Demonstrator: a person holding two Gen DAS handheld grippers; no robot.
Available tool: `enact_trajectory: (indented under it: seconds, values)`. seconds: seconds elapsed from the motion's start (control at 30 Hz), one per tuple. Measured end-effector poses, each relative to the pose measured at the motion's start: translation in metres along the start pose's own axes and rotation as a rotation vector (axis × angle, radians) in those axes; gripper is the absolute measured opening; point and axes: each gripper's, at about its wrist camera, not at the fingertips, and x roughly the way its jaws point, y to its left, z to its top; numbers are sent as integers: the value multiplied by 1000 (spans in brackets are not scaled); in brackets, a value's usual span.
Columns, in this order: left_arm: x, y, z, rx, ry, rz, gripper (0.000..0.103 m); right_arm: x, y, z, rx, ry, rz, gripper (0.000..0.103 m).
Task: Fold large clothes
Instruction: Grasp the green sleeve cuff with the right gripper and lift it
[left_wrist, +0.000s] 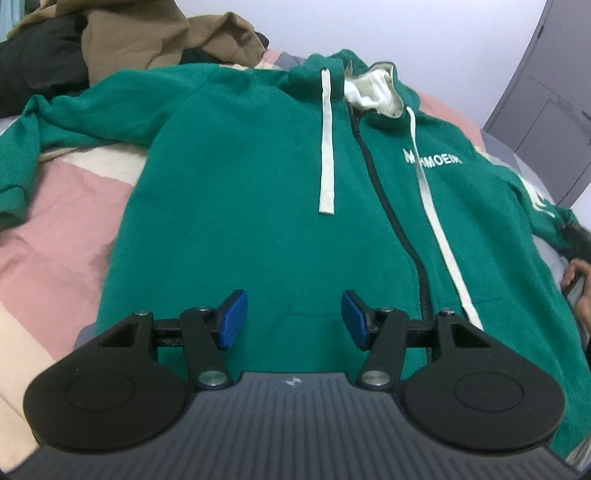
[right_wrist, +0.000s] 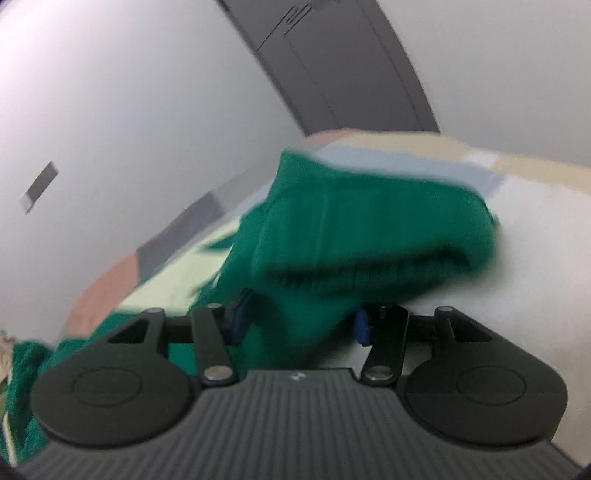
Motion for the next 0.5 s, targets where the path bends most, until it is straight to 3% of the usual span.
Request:
enact_trajectory:
  seconds: [0.17,0.4,0.5]
  values:
    - [15,-6,0,25,25,-11,62,25,-2,25,-14,-86,-37,55]
    - [27,-8,2,24,40,-14,64,44,-33,59,81,-207,-130,57]
    - [33,-9,2,25,44,-9,65,52,-53,64,158,-200,-133,47]
